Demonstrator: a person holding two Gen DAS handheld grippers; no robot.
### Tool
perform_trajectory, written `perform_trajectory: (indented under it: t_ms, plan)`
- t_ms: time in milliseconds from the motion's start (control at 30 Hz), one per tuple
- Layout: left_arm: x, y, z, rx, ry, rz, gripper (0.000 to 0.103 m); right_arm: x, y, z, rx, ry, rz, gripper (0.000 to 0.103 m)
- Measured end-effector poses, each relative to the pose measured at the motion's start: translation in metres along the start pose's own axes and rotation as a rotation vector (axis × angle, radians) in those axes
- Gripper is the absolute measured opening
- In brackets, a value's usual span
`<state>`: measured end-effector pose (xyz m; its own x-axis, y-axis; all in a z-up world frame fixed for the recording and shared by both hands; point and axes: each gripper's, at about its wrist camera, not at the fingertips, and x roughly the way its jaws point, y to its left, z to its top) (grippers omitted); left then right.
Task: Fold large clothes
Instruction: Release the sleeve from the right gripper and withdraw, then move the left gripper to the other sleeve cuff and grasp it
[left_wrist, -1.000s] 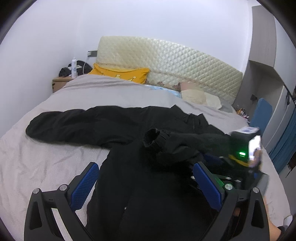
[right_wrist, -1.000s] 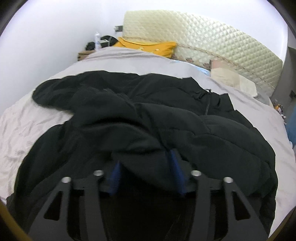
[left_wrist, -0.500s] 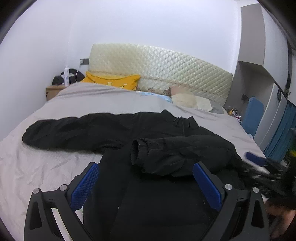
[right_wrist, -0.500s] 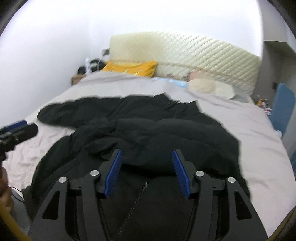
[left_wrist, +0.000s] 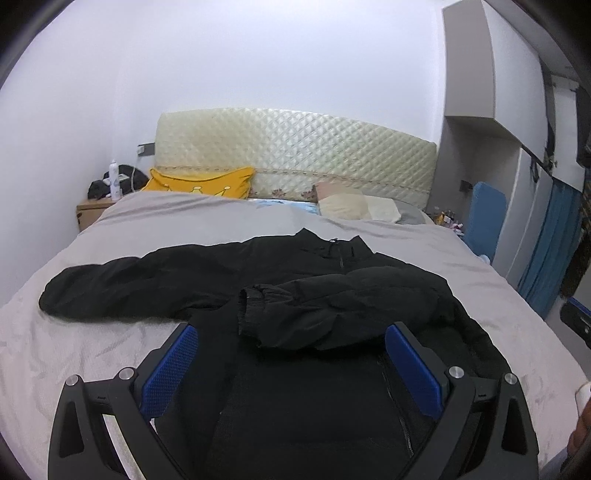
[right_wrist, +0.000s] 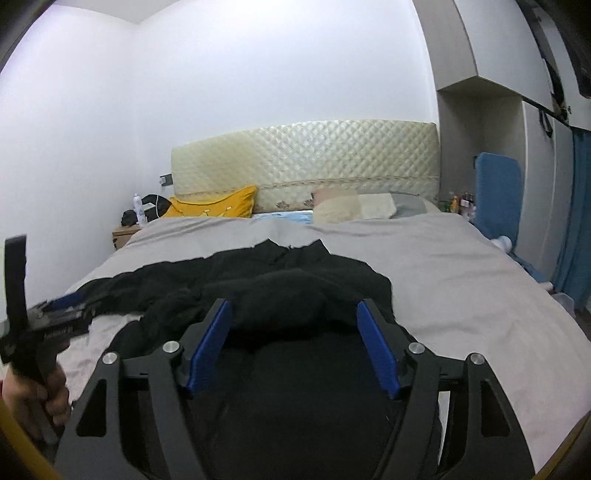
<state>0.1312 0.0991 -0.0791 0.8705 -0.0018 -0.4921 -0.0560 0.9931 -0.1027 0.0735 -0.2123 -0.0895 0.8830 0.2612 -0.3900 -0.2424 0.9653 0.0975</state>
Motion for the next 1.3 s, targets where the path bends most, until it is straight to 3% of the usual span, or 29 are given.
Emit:
perform_trajectory:
  t_ms: [300, 500, 633, 867, 1033, 1300]
  plan:
    - [0.000, 0.006, 0.013, -0.006, 0.029, -0.023, 0.103, -0.024, -0.001, -0.027, -0.010, -0.024, -0.009, 0.078]
    - [0.009, 0.048, 0.064, -0.066, 0.090, -0.087, 0.103, -0.014, -0.008, -0.033, 0.004, -0.013, -0.027, 0.078]
    - [0.014, 0.080, 0.099, -0.019, 0.082, -0.032, 0.103, -0.012, -0.013, -0.036, 0.036, -0.009, -0.013, 0.079]
    - [0.047, 0.173, 0.134, -0.086, 0.115, 0.071, 0.103, -0.005, -0.010, -0.040, 0.039, -0.006, -0.051, 0.081]
    - [0.069, 0.248, 0.120, -0.215, 0.139, 0.076, 0.103, 0.005, -0.008, -0.044, 0.055, 0.032, -0.057, 0.082]
    - [0.113, 0.357, 0.053, -0.449, 0.229, 0.062, 0.103, 0.023, 0.003, -0.052, 0.058, 0.080, -0.118, 0.088]
